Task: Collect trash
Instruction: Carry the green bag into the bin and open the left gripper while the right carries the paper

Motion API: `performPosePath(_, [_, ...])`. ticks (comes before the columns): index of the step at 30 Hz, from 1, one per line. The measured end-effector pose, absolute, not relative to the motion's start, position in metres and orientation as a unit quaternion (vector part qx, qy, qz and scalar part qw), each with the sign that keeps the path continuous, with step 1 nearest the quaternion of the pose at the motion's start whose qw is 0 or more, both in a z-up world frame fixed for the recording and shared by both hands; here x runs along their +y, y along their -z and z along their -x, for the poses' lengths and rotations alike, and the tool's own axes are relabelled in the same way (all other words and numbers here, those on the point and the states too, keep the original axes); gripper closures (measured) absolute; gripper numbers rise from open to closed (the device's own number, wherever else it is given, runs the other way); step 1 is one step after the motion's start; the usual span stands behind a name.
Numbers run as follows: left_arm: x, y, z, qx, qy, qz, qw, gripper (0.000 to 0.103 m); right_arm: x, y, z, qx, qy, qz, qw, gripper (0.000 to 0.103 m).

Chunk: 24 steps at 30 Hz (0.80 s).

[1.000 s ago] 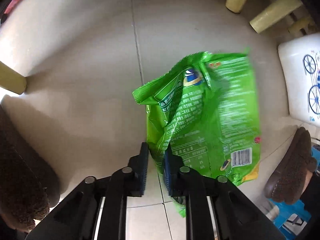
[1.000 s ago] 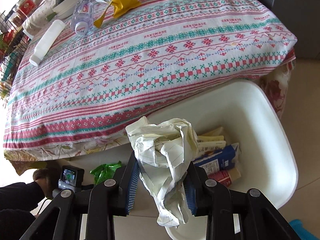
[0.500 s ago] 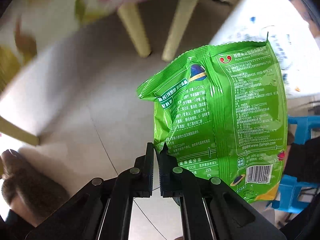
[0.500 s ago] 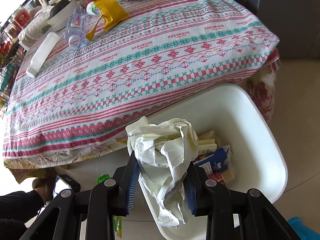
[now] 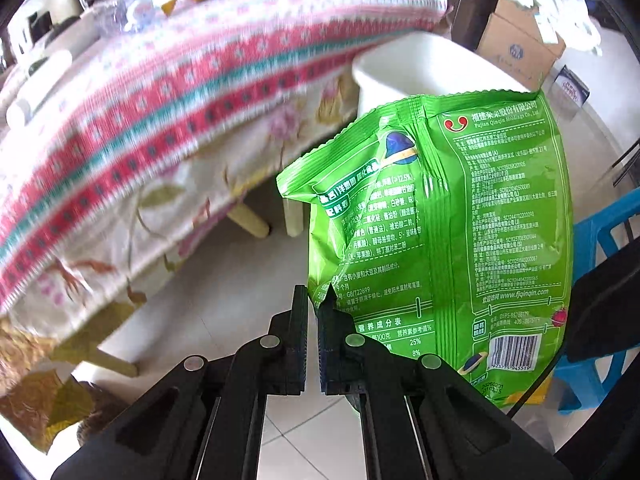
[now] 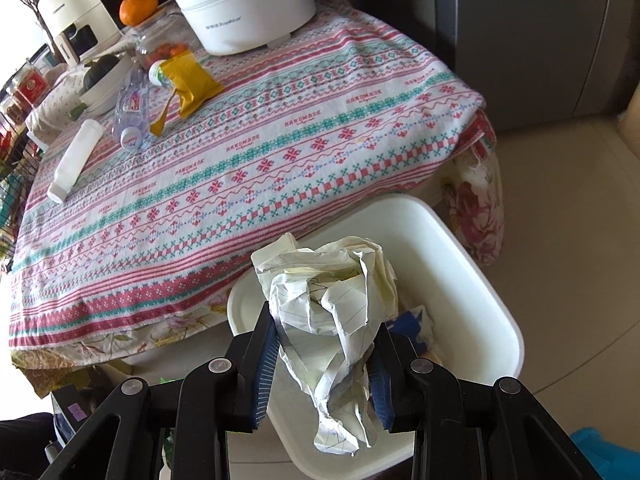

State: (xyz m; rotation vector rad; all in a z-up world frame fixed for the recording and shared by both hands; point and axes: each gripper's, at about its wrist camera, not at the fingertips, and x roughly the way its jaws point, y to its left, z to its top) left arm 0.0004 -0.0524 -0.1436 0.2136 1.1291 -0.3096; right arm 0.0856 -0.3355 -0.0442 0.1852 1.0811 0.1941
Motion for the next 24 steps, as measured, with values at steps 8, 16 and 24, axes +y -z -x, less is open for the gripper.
performPosePath(8, [-0.059,0.072,-0.022,0.47,0.157,-0.07,0.866,0.1,-0.36,0.03,-0.07,0.49,-0.084,-0.125,0.859,0.067])
performPosePath(16, [-0.11,0.025,-0.066,0.395,0.171,0.006,0.903,0.1,-0.382,0.019,-0.073,0.47,-0.065,-0.149,0.868,0.067])
performPosePath(24, [-0.175,0.051,-0.096,0.368,0.182,-0.002,0.912,0.1,-0.408,0.017,-0.07,0.46,-0.029,-0.174,0.87,0.067])
